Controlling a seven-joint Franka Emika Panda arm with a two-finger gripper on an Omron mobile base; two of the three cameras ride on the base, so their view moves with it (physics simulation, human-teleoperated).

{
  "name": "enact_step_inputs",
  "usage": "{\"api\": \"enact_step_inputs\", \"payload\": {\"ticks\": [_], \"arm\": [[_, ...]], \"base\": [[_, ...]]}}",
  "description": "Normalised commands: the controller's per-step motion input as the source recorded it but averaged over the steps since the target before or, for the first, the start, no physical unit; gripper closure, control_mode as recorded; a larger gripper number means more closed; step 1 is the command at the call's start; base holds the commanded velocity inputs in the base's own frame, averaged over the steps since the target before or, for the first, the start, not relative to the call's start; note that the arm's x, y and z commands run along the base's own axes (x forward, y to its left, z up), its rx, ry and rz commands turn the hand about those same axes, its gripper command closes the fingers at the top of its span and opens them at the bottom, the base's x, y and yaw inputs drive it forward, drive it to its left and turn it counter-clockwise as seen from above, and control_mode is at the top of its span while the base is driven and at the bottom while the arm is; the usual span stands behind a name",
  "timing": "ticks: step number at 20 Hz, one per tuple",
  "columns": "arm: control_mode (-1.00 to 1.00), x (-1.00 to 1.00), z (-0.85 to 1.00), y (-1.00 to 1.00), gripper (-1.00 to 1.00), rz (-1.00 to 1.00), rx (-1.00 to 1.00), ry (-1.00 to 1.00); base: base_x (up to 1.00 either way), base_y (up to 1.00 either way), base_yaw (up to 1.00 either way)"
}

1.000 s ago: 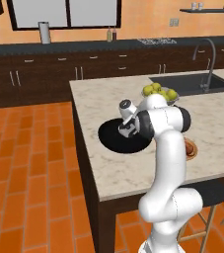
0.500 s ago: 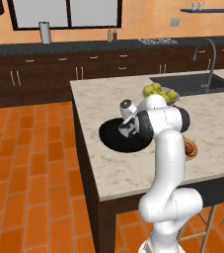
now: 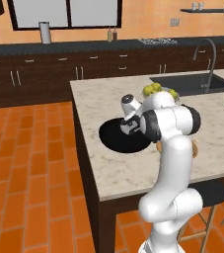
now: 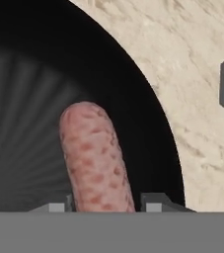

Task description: Place one bun and one sausage from the bowl on each plate.

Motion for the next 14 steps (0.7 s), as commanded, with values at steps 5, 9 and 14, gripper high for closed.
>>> {"api": "enact_step_inputs", "payload": {"ticks": [5, 9, 14], "arm": [[-1.00, -0.87, 0.83, -0.18, 1.00, -0.10, 0.12, 0.09], [-1.00, -0.82, 0.86, 0.01, 1.00, -0.11, 0.10, 0.08], [-1.00, -0.96, 0.63, 0.00, 1.00, -0.12, 0.15, 0.02]], "base": [[0.00, 0.00, 0.00], [0.00, 0.00, 0.00], [0.00, 0.00, 0.00]]}}
